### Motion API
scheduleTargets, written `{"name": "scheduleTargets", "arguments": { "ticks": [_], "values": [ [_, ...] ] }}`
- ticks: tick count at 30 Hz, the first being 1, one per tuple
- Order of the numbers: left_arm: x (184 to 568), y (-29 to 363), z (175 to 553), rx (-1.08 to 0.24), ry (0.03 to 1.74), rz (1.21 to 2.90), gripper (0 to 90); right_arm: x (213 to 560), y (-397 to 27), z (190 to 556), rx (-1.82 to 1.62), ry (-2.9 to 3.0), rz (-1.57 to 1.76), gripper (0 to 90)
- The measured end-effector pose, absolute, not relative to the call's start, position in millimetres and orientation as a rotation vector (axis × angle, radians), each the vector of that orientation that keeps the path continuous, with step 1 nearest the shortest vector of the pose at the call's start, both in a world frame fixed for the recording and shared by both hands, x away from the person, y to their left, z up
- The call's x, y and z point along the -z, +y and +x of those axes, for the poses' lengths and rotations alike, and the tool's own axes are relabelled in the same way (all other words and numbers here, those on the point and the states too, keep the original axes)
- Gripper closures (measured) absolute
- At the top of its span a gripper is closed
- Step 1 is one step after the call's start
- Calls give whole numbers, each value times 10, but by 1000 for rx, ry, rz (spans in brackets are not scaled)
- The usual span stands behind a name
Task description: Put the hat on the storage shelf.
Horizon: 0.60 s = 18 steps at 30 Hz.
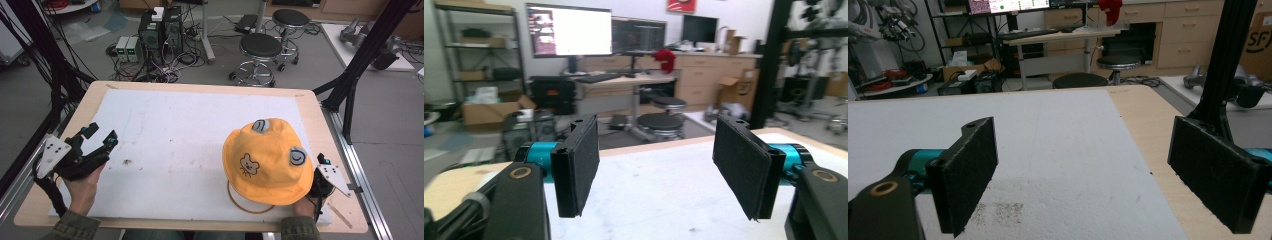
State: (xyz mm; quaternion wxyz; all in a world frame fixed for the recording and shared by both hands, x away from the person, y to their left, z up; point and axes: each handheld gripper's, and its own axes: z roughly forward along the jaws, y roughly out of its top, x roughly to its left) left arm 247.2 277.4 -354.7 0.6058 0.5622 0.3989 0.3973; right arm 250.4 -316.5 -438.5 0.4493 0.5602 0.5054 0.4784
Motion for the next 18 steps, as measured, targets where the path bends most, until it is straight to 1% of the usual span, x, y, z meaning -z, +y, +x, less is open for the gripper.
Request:
{"name": "scheduleTargets", "arguments": {
  "ticks": [5,11,16,18],
  "values": [
    [3651,2918,2474,-998,980,1288,351,4392,-3164,2514,-1187,1249,1392,114],
    [3827,3046,2492,-1021,1063,1274,351,4393,-3154,2518,-1180,1260,1382,113],
    [3997,3115,2465,-1089,1091,1267,348,4396,-3151,2517,-1177,1265,1380,114],
    [4083,3146,2466,-1095,1120,1274,348,4398,-3148,2515,-1175,1266,1384,114]
  ]
}}
